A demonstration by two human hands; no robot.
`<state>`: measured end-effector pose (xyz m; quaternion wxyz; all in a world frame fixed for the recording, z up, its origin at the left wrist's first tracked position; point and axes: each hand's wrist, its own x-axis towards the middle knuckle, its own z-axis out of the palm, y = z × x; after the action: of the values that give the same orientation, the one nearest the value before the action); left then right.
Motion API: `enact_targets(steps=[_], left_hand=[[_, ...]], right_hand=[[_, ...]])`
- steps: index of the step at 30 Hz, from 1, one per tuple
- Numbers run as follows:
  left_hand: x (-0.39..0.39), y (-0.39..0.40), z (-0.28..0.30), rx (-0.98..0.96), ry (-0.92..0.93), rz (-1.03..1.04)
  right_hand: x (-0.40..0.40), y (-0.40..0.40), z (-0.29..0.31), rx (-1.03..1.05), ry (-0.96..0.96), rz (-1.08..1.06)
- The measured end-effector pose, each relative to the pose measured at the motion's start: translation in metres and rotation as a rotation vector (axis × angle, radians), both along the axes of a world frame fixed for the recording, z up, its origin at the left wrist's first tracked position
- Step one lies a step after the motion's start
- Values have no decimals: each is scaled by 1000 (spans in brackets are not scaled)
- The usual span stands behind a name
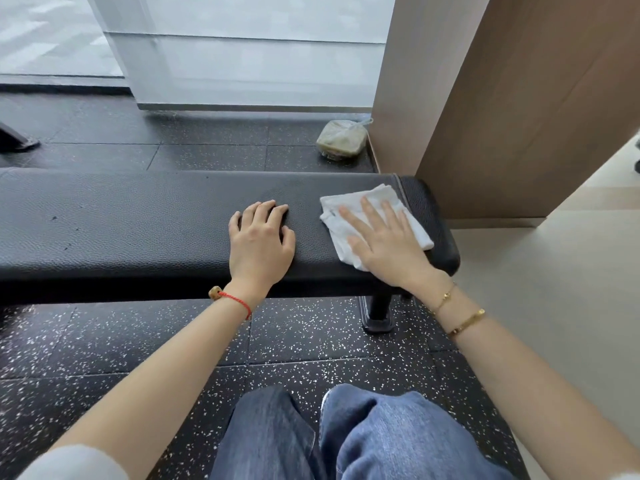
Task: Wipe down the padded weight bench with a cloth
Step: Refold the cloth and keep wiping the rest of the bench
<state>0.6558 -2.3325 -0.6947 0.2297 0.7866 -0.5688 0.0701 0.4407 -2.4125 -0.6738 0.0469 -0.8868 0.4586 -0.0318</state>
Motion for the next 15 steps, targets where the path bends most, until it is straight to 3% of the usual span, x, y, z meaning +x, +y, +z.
enact_targets(steps=[7,15], left_hand=[[-2,1,1,6,17,-17],[-5,1,0,49,19,-21]], right_hand=[[-45,-7,5,63,34,-343],[16,42,-9,-10,-28,-75]])
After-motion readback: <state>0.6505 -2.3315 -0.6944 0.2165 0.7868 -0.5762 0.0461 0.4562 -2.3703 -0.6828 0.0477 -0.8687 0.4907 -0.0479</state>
